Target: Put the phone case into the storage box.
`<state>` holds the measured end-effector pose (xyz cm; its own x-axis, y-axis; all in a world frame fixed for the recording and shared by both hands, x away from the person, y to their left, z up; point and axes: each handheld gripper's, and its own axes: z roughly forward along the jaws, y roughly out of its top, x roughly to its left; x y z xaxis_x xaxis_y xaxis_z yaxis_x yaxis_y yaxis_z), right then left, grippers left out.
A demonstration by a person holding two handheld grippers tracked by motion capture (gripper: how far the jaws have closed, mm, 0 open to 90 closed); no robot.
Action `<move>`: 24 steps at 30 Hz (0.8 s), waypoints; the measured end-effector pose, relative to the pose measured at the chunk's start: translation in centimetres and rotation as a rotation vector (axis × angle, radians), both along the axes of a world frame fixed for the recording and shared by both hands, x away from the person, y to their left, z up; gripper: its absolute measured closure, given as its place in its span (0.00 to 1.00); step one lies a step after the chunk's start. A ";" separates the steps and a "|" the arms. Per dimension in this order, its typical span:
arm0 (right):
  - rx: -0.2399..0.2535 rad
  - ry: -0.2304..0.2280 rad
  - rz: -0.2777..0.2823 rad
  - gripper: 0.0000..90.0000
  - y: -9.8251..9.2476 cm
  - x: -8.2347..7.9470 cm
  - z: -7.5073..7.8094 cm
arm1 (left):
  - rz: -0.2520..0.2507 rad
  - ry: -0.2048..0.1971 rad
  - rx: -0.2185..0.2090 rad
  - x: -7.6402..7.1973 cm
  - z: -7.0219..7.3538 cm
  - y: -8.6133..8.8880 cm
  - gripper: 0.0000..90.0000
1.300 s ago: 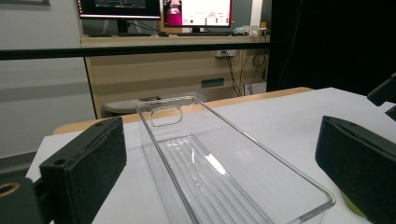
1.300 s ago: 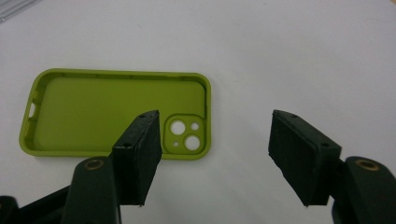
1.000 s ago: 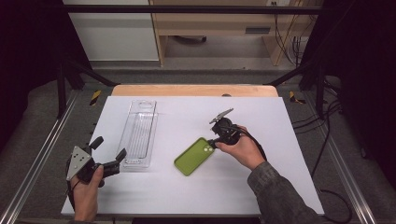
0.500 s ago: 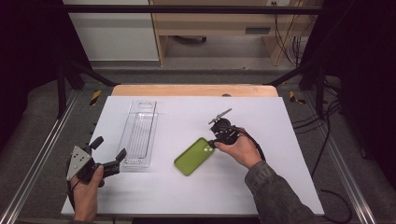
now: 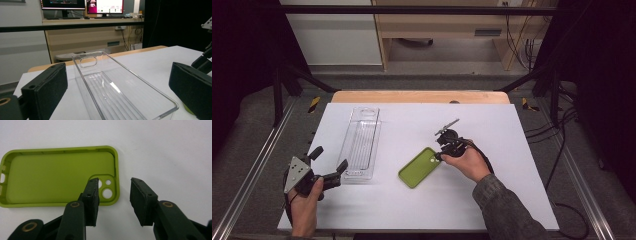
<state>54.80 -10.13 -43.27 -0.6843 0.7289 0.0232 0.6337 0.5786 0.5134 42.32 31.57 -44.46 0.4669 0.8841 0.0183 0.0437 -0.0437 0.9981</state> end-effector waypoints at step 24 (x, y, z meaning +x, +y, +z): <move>0.017 0.028 -0.008 0.74 0.4 0.7 -0.7 | -0.002 0.003 0.004 0.0 0.0 0.0 0.02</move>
